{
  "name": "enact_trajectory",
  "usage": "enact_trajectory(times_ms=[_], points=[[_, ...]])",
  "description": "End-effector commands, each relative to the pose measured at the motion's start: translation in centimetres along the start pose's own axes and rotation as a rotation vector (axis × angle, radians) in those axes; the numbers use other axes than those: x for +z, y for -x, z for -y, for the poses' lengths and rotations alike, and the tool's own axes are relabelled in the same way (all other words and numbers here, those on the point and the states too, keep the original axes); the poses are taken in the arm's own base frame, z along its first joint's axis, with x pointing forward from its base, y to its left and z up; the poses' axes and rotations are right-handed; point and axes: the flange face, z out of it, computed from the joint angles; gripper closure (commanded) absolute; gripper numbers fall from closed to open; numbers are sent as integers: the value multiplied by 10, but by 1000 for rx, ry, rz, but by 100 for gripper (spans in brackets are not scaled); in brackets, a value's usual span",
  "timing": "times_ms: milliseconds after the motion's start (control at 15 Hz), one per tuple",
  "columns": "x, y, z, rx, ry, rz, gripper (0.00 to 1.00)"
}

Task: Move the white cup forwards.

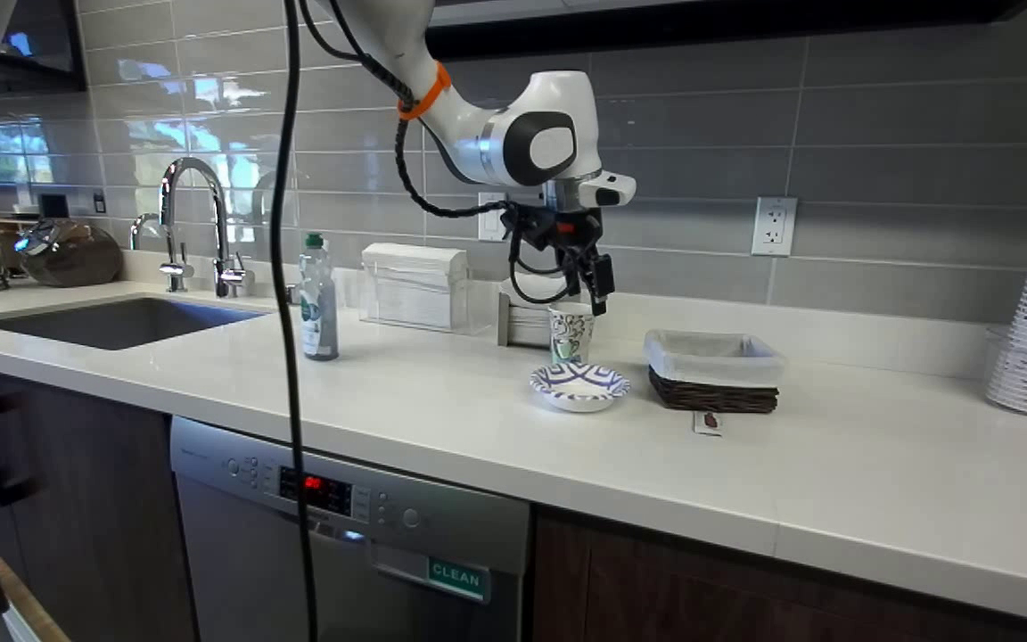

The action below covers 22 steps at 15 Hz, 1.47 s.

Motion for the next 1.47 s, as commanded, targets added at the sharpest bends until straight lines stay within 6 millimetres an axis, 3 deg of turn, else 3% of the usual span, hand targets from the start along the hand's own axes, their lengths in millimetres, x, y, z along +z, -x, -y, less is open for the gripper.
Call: enact_trajectory(times_ms=[0, 67, 400, 800, 867, 933, 1067, 1200, 1400], points=[[18, -5, 2, 20, -23, -25, 20], [21, -5, 4, 19, -26, -30, 18], [29, -7, 10, 26, -47, -63, 46], [36, -7, 16, 27, -54, -53, 54], [37, -7, 17, 23, -52, -53, 65], [37, -8, 18, 22, -53, -52, 65], [34, -9, 19, 16, -51, -55, 89], [32, -9, 20, 15, -53, -54, 100], [28, -8, 20, 17, -56, -50, 99]])
